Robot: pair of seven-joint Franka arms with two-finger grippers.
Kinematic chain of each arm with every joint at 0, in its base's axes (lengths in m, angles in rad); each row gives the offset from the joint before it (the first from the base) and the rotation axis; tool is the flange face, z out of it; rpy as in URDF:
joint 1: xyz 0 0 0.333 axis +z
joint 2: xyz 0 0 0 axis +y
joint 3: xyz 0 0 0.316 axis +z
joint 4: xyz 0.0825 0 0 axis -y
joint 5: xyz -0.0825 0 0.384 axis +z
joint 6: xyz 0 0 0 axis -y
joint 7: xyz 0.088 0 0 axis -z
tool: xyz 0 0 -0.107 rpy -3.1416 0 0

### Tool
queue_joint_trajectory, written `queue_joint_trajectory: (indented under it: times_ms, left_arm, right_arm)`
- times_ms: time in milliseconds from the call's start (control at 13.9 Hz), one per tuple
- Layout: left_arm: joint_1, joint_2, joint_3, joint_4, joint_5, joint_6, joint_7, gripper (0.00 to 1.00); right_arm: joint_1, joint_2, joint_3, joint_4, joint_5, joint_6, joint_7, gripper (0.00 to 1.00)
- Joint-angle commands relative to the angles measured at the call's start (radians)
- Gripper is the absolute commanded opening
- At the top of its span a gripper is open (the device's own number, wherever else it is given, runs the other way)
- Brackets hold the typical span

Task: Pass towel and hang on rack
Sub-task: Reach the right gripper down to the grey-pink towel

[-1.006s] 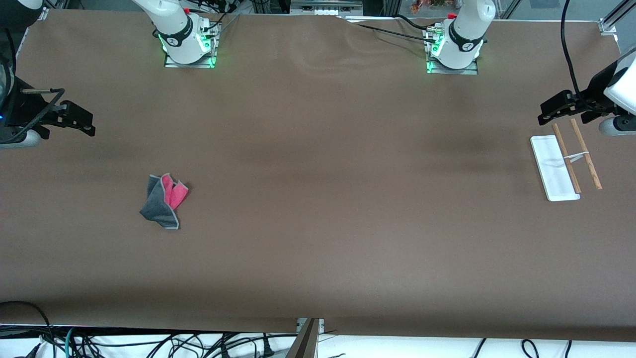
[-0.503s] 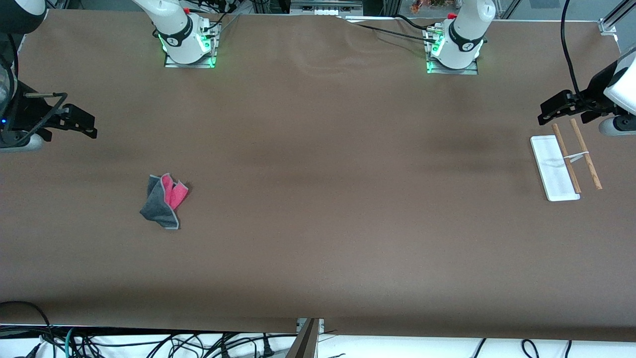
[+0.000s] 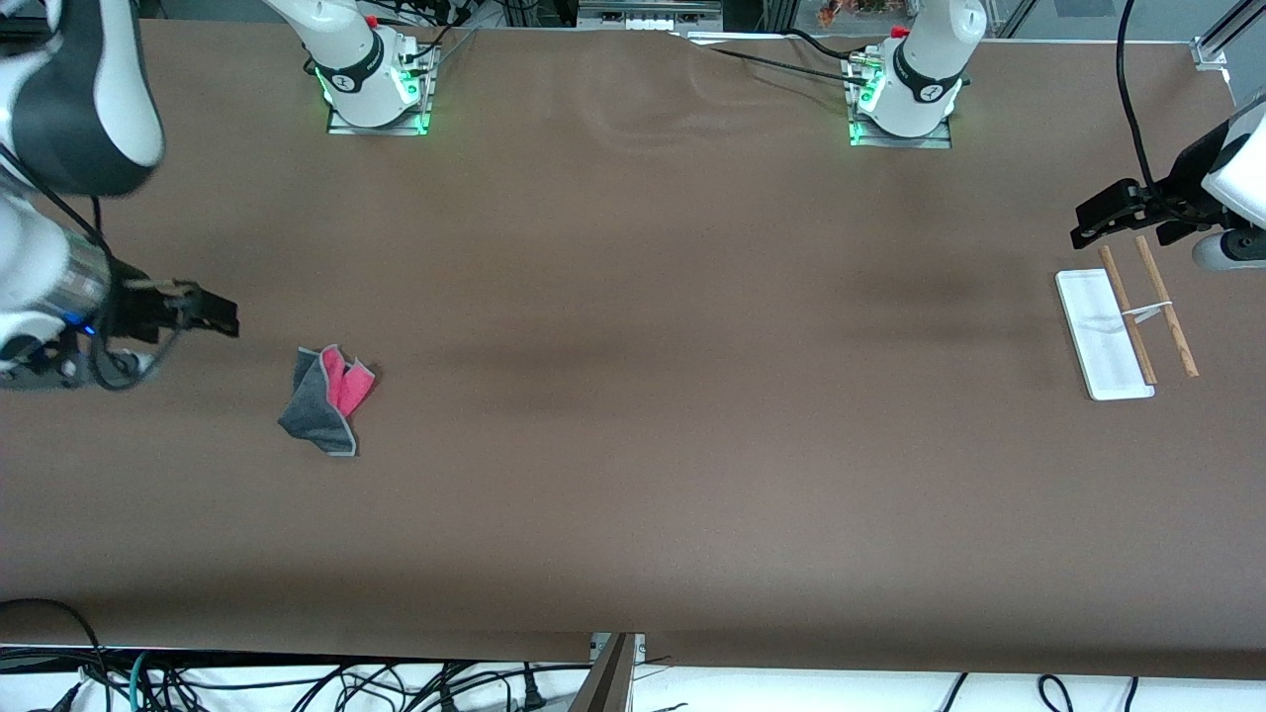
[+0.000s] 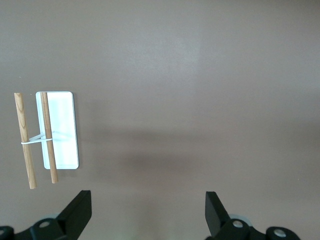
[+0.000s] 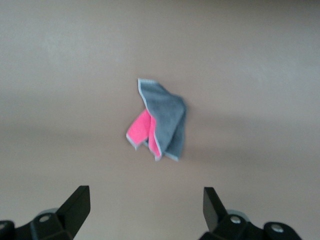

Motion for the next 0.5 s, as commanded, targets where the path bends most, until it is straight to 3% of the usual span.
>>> queue_joint_trajectory:
  times_ms: [0, 431]
  left_arm:
    - [-0.003, 0.006, 0.001, 0.027, 0.006, -0.021, 0.013, 1.00]
    - [-0.003, 0.006, 0.001, 0.027, 0.006, -0.019, 0.013, 1.00]
  right_arm:
    - [0.014, 0.081, 0.005, 0.012, -0.010, 0.088, 0.004, 1.00]
    - [0.045, 0.259, 0.005, 0.009, -0.016, 0.243, 0.003, 1.00]
